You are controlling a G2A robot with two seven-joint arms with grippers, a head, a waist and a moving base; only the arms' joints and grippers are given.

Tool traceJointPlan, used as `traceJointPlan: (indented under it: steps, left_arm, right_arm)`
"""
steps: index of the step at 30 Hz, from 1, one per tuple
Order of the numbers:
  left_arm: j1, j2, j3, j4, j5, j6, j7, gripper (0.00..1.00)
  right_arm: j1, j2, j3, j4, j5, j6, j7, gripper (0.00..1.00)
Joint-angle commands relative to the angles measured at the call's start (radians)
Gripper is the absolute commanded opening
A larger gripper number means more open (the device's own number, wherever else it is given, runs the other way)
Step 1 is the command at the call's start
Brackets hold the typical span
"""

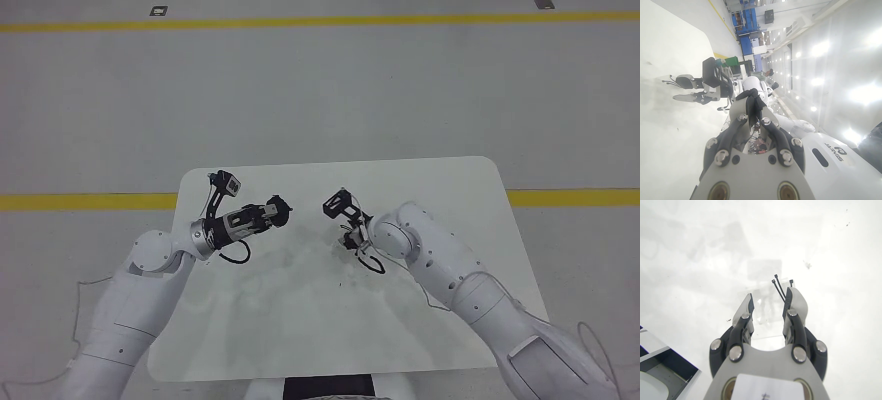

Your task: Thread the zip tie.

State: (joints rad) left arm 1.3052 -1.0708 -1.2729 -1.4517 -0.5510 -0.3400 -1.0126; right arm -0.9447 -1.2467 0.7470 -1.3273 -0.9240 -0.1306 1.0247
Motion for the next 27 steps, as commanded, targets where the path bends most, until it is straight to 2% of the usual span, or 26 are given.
traceJointPlan:
  steps: [1,4,5,6,9,21,27]
  left_arm:
    - [0.0,0.0,0.0,0.0,0.0,0.0,0.0,0.0]
    - [0.0,0.0,0.0,0.0,0.0,0.0,0.0,0.0]
    - [0.0,0.0,0.0,0.0,0.0,0.0,0.0,0.0]
    - [0.0,0.0,0.0,0.0,0.0,0.0,0.0,0.0]
    - [0.0,0.0,0.0,0.0,0.0,0.0,0.0,0.0]
    - [0.0,0.0,0.0,0.0,0.0,0.0,0.0,0.0]
    - [0.0,0.0,0.0,0.0,0.0,0.0,0.0,0.0]
  right_arm:
    - [0.004,-0.002,0.004,0.015,0.019,-0.006,0.0,0.35]
    - [0.007,-0.005,0.009,0.027,0.037,-0.019,-0.006,0.3]
    - [0.008,-0.005,0.01,0.027,0.038,-0.02,-0.006,0.24]
    - [0.007,-0.006,0.011,0.026,0.04,-0.022,-0.007,0.13]
    - [0.003,-0.005,0.016,0.018,0.046,-0.03,-0.005,0.0]
    - [-0.001,-0.006,0.025,0.011,0.05,-0.039,0.029,0.03]
    - [-0.003,-0.009,0.018,0.007,0.009,-0.007,0.019,0.2]
